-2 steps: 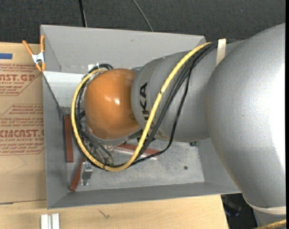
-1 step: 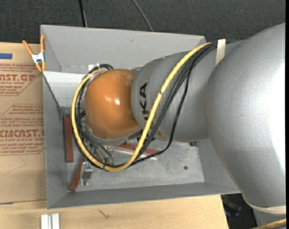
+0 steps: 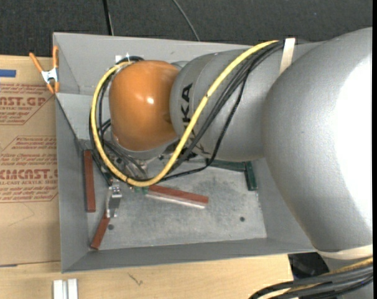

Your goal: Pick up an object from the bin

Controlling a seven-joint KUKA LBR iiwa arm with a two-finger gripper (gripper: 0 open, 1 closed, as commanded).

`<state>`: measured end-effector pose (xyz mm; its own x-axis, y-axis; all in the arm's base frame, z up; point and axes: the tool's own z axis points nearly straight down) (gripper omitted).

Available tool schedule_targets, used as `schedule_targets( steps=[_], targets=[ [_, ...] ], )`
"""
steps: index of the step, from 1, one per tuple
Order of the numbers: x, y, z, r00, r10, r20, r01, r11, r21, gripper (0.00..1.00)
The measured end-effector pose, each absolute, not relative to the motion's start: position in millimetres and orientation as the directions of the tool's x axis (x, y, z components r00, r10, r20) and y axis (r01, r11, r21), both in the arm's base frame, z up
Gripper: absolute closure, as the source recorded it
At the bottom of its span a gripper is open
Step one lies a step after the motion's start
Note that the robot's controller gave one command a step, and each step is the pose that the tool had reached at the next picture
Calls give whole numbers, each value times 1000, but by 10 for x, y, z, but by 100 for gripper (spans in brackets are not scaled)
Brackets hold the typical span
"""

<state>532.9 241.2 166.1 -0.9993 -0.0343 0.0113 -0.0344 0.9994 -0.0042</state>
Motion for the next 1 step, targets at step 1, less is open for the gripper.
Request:
schedule_targets(
  steps=[1],
  targets=[
    [5344, 2166, 1617, -994, -104, -18, -104, 995, 4, 0]
  ],
)
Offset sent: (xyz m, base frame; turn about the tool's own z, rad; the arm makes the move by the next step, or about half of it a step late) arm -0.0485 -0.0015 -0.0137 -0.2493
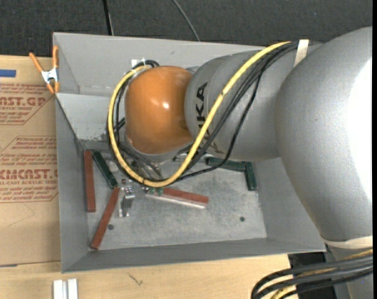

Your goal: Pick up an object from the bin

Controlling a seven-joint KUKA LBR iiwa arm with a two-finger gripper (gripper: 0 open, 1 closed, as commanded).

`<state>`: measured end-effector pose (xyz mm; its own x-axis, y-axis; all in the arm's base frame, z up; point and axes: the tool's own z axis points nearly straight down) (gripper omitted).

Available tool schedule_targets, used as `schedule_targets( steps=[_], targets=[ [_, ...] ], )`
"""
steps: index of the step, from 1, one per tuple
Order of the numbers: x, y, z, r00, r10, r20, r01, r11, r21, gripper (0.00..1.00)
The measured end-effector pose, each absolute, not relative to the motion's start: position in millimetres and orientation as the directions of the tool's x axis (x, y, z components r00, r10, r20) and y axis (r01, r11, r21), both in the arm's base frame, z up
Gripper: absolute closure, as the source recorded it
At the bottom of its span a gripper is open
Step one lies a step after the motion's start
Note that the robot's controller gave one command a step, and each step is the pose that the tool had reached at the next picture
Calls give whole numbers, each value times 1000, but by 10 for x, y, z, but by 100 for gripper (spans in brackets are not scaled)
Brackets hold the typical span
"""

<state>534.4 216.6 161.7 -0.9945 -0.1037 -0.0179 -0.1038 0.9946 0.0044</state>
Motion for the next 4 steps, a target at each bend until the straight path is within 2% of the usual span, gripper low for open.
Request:
schedule_targets(
  steps=[1, 2, 3, 4],
  targets=[
    [4953, 2233, 1354, -968, -250, 10, -250, 968, -4, 0],
    [5167, 2415, 1363, -903, -430, -3, -430, 903, 1, 0],
    [4862, 2277, 838, -783, -623, -4, -623, 783, 0, 0],
    [5919, 2111, 750, -722, -691, -12, -691, 723, 0, 100]
  ],
)
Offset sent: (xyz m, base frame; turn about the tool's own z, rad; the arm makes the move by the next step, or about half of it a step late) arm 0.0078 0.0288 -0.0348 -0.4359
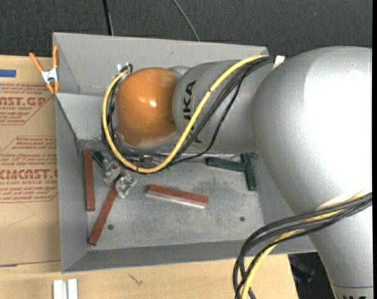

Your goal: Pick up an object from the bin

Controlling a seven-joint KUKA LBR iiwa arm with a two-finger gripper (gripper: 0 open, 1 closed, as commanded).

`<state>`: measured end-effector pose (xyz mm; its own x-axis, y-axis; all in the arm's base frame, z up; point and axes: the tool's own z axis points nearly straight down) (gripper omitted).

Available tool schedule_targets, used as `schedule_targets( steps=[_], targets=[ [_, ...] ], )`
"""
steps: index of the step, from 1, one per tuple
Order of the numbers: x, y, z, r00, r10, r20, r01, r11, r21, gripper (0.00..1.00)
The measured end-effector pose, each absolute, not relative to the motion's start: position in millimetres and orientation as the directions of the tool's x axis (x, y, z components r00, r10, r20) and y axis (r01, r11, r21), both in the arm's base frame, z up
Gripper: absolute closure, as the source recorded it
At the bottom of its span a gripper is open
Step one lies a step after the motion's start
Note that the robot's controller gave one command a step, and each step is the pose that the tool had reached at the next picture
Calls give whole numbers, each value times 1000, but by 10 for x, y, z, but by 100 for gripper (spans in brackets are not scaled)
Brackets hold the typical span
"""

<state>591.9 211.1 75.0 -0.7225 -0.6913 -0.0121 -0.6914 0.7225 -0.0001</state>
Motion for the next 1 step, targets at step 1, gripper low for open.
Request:
schedule_targets(
  steps=[1],
  targets=[
    [5919, 2111, 751, -723, -691, -12, -691, 723, 0, 100]
  ],
)
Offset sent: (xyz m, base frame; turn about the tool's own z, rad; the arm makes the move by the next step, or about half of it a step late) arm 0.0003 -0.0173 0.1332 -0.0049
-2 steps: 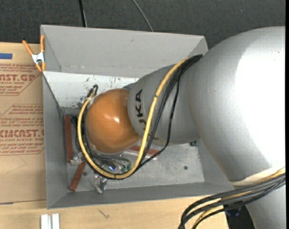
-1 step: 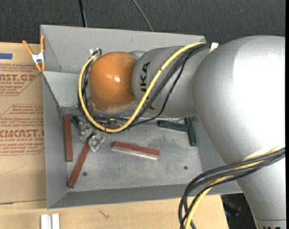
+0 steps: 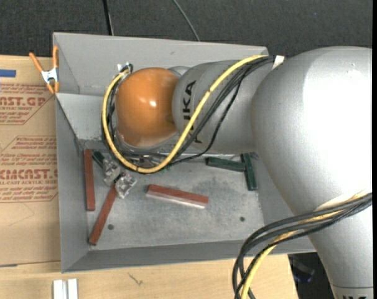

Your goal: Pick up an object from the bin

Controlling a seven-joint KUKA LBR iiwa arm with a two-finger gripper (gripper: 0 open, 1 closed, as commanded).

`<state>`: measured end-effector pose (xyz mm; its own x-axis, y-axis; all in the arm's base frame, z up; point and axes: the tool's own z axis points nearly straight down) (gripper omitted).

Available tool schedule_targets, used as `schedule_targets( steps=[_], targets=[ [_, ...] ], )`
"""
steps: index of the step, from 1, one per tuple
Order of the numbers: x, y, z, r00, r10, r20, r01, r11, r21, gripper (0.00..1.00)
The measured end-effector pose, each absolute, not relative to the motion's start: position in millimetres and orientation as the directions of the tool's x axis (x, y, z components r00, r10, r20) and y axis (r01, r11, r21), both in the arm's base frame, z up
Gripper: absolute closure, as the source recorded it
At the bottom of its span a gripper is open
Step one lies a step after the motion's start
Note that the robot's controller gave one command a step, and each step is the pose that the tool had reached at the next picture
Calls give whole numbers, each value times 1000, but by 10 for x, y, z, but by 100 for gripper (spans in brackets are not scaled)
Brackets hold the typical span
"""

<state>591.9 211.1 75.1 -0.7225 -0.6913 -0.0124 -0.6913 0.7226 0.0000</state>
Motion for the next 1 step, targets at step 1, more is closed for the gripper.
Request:
schedule_targets(
  steps=[1],
  targets=[
    [5926, 1950, 2084, -719, -695, -4, -695, 719, 0, 100]
  ],
)
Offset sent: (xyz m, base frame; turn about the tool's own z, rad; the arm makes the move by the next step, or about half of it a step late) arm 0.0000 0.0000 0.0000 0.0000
